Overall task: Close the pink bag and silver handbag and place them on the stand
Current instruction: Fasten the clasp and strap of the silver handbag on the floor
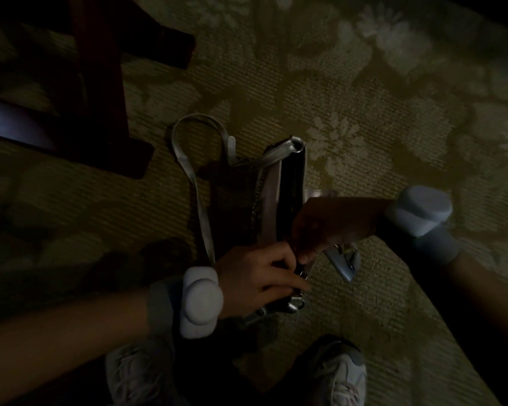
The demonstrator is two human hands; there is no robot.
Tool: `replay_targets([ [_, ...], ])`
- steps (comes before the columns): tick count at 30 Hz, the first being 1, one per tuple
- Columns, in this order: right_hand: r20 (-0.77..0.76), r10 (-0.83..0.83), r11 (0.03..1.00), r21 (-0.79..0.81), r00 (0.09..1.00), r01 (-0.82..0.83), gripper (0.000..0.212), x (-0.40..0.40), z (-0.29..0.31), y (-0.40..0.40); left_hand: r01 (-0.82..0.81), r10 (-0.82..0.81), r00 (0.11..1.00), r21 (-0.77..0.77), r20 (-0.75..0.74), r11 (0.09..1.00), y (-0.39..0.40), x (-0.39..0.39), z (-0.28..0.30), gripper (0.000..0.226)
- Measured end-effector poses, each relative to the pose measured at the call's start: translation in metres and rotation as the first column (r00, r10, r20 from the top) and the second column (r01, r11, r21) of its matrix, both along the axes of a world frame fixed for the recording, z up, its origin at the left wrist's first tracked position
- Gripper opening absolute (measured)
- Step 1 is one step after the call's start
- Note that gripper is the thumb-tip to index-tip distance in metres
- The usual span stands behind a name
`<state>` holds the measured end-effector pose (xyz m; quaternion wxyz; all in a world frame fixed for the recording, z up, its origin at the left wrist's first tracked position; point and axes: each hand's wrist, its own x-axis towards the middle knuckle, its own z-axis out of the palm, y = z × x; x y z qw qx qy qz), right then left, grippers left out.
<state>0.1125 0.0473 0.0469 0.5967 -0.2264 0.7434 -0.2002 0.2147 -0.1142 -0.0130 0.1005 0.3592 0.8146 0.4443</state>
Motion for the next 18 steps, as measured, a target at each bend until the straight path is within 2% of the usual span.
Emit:
replay_targets([
  [4,0.017,-0.007,0.999,-0.040,1.000,0.008,0.024,0.000,0.001,0.001,-0.001,0.001,1.000,-0.010,-0.003,1.000,-0.004,-0.005,0.001,0.022],
  [8,0.019,0.018,1.000,-0.016,1.000,-0.017,0.027,0.003,-0.002,-0.002,-0.010,0.010,1.000,-0.014,-0.003,1.000,-0.008,-0.009,0.000,0.023],
  [13,-0.060,0.029,0.999,0.015,0.998,-0.029,0.027,0.003,-0.007,-0.004,-0.024,0.024,0.999,-0.002,-0.021,1.000,-0.009,-0.015,0.000,0.020],
  [18,-0.126,0.114,0.989,0.109,0.985,-0.101,0.034,0.008,-0.010,-0.012,-0.022,0.024,0.991,0.020,-0.133,1.000,-0.007,-0.016,0.001,0.019],
])
